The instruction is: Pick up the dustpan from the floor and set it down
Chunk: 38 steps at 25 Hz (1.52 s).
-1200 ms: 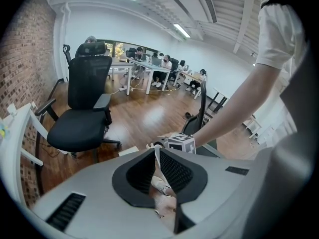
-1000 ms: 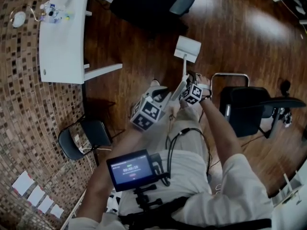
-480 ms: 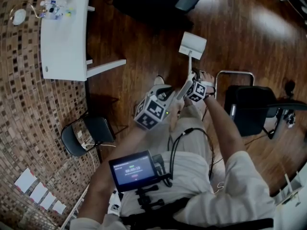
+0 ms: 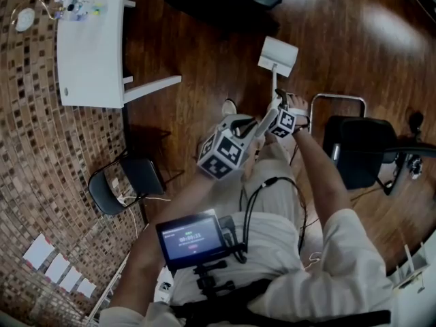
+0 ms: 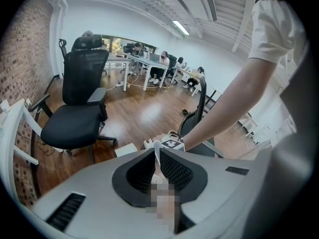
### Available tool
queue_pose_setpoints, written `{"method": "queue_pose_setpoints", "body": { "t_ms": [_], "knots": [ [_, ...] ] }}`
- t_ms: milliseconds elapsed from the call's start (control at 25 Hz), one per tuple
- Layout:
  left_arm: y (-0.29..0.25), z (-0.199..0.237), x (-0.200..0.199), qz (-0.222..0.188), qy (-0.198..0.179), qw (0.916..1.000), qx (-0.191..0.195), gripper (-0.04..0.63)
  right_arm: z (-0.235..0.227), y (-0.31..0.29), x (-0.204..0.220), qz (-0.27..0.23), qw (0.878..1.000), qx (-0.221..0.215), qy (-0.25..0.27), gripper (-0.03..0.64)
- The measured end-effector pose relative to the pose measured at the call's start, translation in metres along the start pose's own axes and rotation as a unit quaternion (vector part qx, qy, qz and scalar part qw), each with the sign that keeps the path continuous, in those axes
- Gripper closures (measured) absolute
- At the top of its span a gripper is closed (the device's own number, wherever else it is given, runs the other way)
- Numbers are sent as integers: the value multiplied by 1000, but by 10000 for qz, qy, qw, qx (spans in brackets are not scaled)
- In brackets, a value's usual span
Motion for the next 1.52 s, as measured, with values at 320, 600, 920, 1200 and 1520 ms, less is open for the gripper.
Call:
{"method": "queue_pose_setpoints", "body": {
  "t_ms": [320, 600, 920, 1200, 1520],
  "knots": [
    [-1, 6, 0, -79, 118, 9999, -26, 571, 2, -7, 10, 159, 9998, 118, 68, 460],
    [-2, 7, 11, 19, 228, 9997, 21, 571, -4, -10, 6, 121, 9997, 188, -116, 460],
    [-10, 4, 12, -12, 256, 9996, 74, 571, -11, -10, 0, 32, 9988, 300, -375, 514],
    [-8, 11, 6, -36, 310, 9995, 46, 571, -23, -1, 3, -99, 9956, 332, -875, 515],
    [2, 18, 6, -38, 302, 9995, -88, 571, -19, 9, 7, -225, 9919, 330, -1208, 515]
  ]
}}
Point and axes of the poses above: the fingertips, and each gripper's own axes: y backward along the fingers, z to its left, x out of its underside, the point moved 3 cm from there along y, backward along the fingers, and after that the axes turned 2 degrees about y, right-handed, at the moved point
